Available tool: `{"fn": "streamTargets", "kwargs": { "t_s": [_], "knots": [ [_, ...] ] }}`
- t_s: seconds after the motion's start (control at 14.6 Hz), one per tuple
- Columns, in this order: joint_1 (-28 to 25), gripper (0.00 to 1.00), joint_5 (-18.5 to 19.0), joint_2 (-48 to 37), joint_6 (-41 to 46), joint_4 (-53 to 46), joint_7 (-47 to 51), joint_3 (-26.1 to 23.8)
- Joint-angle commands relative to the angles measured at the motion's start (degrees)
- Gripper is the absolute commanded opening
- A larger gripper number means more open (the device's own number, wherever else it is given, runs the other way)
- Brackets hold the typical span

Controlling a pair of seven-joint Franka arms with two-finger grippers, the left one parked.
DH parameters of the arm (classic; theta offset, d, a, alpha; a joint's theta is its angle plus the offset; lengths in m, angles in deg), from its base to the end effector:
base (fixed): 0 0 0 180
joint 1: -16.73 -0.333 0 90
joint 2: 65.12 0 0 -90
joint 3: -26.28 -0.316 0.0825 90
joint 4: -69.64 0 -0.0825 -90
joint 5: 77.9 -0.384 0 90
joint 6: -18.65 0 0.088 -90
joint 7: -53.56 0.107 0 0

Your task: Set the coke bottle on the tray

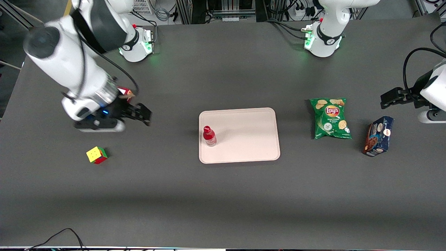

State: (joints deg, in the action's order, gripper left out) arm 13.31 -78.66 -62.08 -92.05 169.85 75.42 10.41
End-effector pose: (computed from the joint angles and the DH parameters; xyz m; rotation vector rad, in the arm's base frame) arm 0.5600 0.1935 0.5430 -3.0639 0.0767 -0.1750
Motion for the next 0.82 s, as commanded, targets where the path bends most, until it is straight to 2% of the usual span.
{"fn": "streamTargets", "kwargs": {
  "t_s": [0.0, 0.34, 0.62, 0.75],
  "knots": [
    [0.1, 1.00, -3.1, -11.3, 6.1, 7.7, -12.9, 9.3],
    [0.1, 1.00, -2.9, -13.2, 13.3, 5.3, -27.0, 18.3],
    [0.0, 1.00, -2.0, -12.2, 13.6, 3.0, -26.3, 18.5],
    [-0.4, 1.00, 1.3, -11.4, 13.6, 1.9, -26.1, 18.5]
  ]
}}
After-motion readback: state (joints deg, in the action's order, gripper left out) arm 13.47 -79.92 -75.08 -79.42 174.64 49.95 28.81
